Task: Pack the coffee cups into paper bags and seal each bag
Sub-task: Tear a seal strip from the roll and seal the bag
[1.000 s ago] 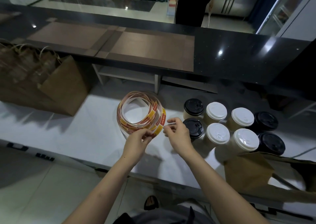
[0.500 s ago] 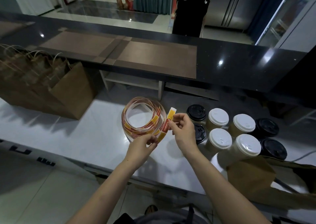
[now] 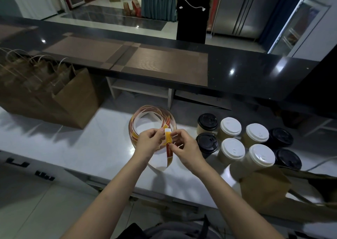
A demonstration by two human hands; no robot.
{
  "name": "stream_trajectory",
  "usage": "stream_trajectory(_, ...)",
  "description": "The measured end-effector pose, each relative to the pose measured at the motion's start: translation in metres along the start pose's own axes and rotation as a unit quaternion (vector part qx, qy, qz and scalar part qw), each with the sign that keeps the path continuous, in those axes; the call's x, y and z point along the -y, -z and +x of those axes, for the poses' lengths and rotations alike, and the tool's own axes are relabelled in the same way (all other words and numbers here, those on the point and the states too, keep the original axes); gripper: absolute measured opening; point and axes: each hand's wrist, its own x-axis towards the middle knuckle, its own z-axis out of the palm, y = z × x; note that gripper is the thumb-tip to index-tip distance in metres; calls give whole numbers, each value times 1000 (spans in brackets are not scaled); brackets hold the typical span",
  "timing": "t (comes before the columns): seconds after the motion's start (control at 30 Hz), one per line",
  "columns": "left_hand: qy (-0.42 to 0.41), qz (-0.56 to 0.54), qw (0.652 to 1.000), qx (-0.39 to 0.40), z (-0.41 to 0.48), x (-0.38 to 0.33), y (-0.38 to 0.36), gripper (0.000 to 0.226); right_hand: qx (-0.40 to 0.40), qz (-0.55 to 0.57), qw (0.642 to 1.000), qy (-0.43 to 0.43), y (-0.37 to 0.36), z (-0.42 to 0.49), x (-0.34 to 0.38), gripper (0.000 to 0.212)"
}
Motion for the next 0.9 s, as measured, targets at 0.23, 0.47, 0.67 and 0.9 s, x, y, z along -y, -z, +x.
stream_trajectory(0.23,24,-21,999,7,-1,4,3,28,19,-21,1000,5,-1,-4,-1,30)
stream_trajectory(0.47,60,-18,998,20,-4,7,2,25,15,-40,999,14,-3,-7,-3,23)
stream_trajectory(0.67,74,-27,995,62,-11,7,1,24,-30,-34,999,12,-5,-6,-7,11)
stream_trajectory(0.9,88,-29,992,85,-13,9,-1,26,-26,-57,998,22,-2,-9,-9,12)
